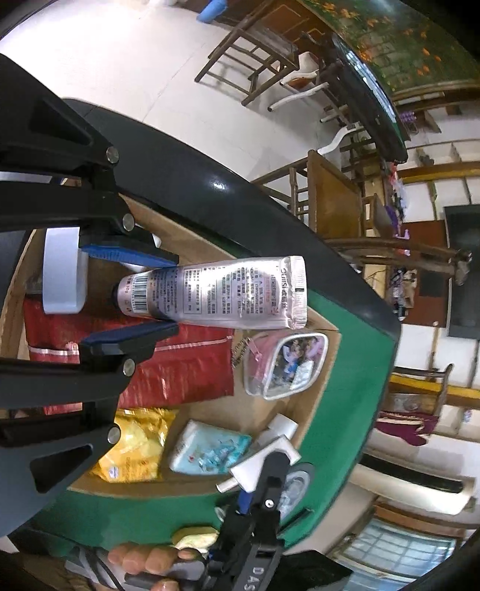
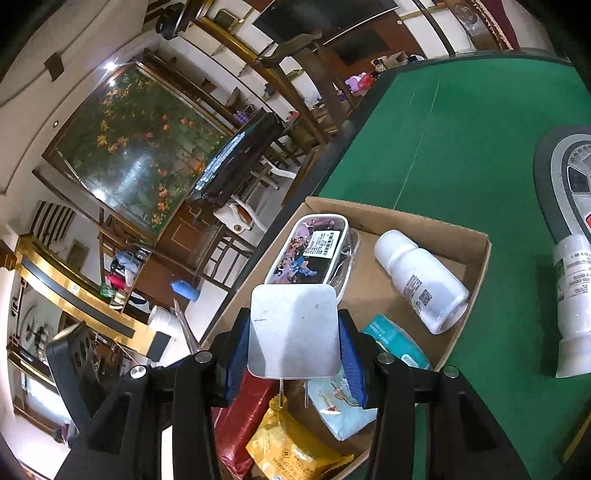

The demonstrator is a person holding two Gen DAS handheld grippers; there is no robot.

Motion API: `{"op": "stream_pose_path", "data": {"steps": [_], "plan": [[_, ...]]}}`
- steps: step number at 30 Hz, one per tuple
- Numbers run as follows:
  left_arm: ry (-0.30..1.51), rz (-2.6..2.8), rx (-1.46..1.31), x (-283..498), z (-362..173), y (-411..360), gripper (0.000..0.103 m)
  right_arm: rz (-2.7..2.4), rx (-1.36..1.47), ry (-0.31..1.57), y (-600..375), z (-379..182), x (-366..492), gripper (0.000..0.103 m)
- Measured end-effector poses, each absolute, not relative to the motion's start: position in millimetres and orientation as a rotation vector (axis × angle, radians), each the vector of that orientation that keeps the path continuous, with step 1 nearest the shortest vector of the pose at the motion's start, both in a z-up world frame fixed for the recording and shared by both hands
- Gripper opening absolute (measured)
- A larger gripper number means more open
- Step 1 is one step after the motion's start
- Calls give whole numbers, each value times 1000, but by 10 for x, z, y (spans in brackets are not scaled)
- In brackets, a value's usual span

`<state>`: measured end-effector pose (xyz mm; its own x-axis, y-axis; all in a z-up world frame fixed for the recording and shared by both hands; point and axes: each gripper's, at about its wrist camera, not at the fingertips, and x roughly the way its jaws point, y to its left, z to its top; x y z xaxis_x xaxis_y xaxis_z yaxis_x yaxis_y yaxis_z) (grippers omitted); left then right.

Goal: Organize objects
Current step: 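Lower cream tube into tray with left gripper while right gripper lowers charger into tray, then release cream tube with left gripper while right gripper releases charger in tray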

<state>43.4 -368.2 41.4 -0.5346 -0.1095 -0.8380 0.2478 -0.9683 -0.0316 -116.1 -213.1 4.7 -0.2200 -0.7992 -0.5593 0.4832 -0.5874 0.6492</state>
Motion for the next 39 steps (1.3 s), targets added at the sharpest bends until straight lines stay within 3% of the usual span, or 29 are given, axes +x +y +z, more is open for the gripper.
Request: {"op": "stream_pose_path", "data": {"steps": [14,22,31,37,39], "plan": [[117,-2528,1496,307,350,-3566,29,-1886,1202,-416,-2236,-93,-1366,49],[35,-2497,1559,253,351,-3515,29,-2108,1137,-127,-2349,-15,-1270,49],[35,-2454,1584,111,349,-3563,30,-2188,1109,-6,-2327,-24,-1283,49],[54,-2439,1565,222,380,-3563,45,-2190,1100,10,-2312,-23,-1297,50],[70,-2446,1552,276,411,-3574,47,-2168,1094,-49,-2251,-10,-1306,58]]}}
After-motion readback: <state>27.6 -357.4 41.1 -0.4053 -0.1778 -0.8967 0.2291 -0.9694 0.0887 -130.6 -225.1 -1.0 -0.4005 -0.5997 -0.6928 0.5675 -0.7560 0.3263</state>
